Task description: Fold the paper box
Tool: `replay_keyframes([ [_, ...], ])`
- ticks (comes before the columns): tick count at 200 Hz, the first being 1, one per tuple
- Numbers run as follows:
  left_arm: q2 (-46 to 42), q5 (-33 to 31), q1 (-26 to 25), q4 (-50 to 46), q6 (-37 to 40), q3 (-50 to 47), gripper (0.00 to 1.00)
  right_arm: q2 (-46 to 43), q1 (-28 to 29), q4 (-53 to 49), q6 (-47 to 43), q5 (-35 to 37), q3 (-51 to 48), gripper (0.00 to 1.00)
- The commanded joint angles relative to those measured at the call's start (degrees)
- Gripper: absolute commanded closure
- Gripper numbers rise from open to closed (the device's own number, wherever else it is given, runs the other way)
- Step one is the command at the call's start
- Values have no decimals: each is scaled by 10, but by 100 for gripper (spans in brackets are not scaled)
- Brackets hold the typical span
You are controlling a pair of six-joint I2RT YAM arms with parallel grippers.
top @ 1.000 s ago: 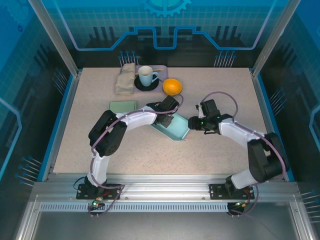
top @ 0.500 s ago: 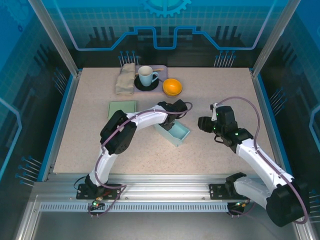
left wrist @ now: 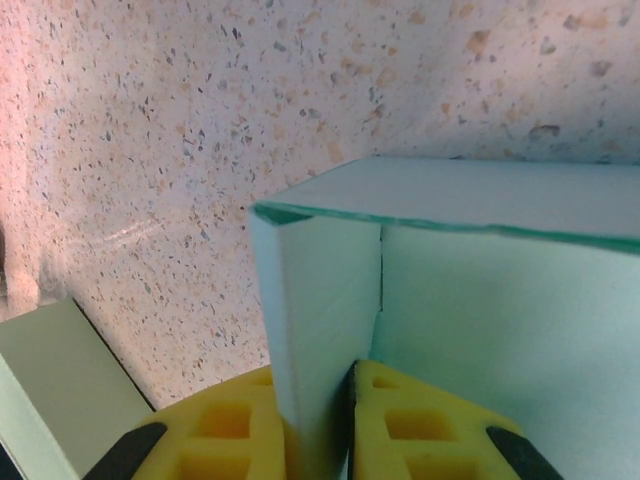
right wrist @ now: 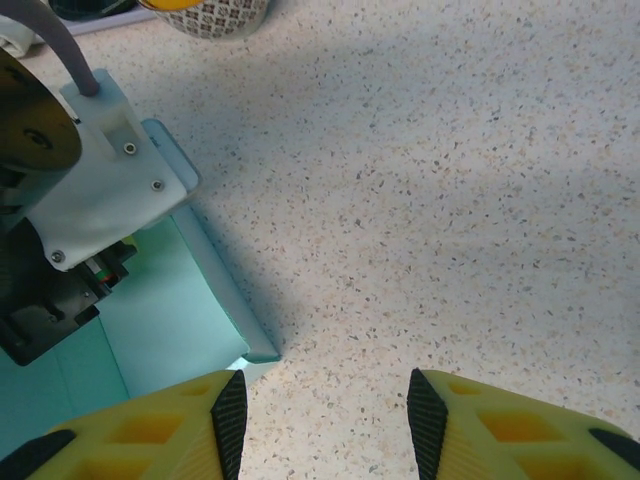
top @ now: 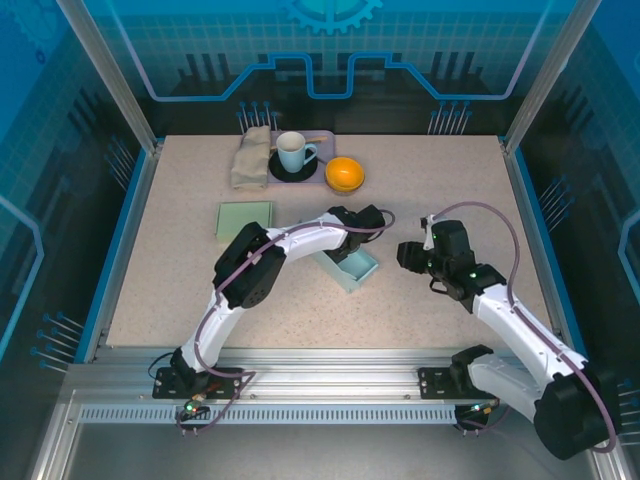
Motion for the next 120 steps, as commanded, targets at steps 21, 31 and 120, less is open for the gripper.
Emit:
replay_keyframes([
  [21,-35,97,7,28,65,-79,75,-42,-7,-30,5,-9,-1,51],
  [31,-60,126,5,50,92,-101,71,-51,-7,-37,4,-9,-1,51],
  [120,-144,187,0,98,163,-111,48,-75,-7,-59,-16,-10,-15,47],
])
